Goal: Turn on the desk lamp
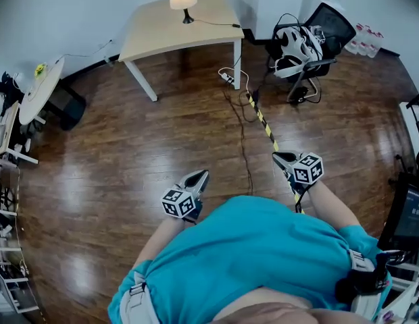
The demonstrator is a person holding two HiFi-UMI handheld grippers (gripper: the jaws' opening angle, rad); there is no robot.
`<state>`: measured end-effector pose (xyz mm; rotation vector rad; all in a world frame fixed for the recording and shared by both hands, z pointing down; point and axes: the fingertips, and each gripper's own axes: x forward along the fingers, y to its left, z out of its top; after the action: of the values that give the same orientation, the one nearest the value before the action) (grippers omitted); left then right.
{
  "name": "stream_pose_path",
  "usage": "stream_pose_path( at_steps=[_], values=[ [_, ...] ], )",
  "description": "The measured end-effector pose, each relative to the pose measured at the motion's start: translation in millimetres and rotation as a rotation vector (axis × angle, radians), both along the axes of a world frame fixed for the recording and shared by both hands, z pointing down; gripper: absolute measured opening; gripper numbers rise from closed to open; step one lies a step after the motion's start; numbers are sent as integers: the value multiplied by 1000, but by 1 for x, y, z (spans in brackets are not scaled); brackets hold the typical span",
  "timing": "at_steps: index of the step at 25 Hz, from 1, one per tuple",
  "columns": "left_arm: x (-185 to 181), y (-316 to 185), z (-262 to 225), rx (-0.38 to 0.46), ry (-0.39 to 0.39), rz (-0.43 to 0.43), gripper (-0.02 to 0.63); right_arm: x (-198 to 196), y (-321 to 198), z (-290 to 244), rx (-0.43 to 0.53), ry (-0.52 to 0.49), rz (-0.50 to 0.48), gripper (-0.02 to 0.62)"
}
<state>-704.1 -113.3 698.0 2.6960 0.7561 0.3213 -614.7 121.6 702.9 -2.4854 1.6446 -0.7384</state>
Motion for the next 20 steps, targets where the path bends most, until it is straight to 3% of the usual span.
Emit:
stream_pose_path(
  at_steps=[4,11,20],
  values=[
    [-6,10,13,-12,35,-30,0,0,13,4,10,35,-12,2],
    [-55,48,32,4,51,-59,0,-43,50,23,18,53,-56,1],
    [-39,85,24,18,43,-71,0,-23,86,23,5,50,-84,0]
  ],
)
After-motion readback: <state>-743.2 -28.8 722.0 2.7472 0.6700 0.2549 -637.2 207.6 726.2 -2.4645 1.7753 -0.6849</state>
